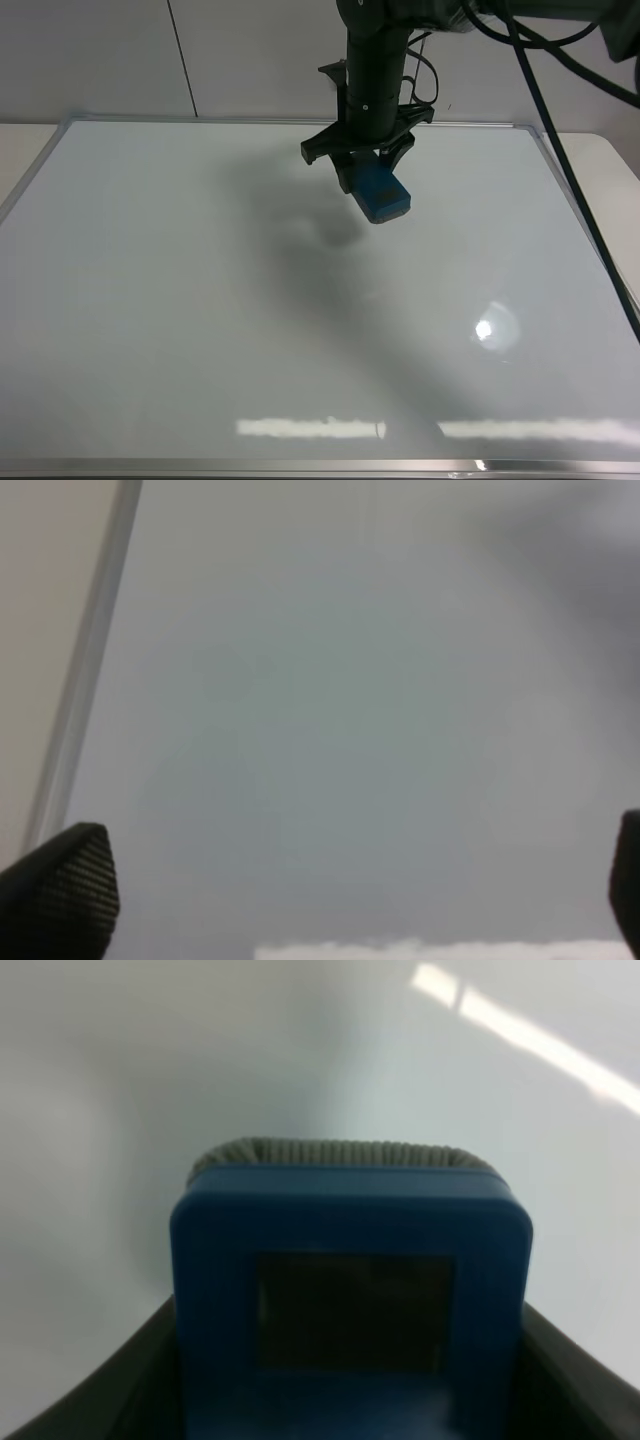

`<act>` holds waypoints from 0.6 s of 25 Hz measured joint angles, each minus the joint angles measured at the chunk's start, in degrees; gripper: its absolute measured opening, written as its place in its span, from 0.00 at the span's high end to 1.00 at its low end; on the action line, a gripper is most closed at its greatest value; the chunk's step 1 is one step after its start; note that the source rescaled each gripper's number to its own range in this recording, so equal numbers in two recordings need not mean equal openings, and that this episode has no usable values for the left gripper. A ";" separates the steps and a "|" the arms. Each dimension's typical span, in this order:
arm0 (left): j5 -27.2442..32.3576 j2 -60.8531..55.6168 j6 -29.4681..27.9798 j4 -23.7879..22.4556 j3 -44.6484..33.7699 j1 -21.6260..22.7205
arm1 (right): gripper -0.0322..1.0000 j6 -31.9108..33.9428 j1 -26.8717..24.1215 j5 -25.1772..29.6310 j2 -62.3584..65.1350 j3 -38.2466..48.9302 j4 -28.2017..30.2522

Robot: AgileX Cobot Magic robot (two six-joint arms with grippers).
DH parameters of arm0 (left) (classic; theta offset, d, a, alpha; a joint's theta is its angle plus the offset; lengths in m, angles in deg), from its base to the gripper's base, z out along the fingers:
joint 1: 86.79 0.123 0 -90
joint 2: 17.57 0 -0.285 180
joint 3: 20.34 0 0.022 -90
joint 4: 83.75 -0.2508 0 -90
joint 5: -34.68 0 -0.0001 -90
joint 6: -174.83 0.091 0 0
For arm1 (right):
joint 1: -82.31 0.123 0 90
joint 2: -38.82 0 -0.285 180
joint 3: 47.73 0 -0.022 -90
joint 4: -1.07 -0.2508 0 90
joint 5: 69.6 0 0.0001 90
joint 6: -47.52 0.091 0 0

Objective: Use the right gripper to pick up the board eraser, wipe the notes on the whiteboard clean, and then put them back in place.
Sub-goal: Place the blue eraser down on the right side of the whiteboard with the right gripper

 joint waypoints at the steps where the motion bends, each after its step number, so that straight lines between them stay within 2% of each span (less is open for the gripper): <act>1: 0.00 0.00 0.00 0.00 0.00 0.00 | 0.97 1.19 0.00 -0.01 0.61 0.00 0.00; 8: 0.00 0.00 0.00 0.00 0.00 0.00 | 0.97 4.06 0.17 -0.01 6.45 0.41 0.44; 15: 0.00 0.00 0.00 0.00 0.00 0.00 | 0.97 9.27 -0.22 -0.10 13.68 8.17 4.05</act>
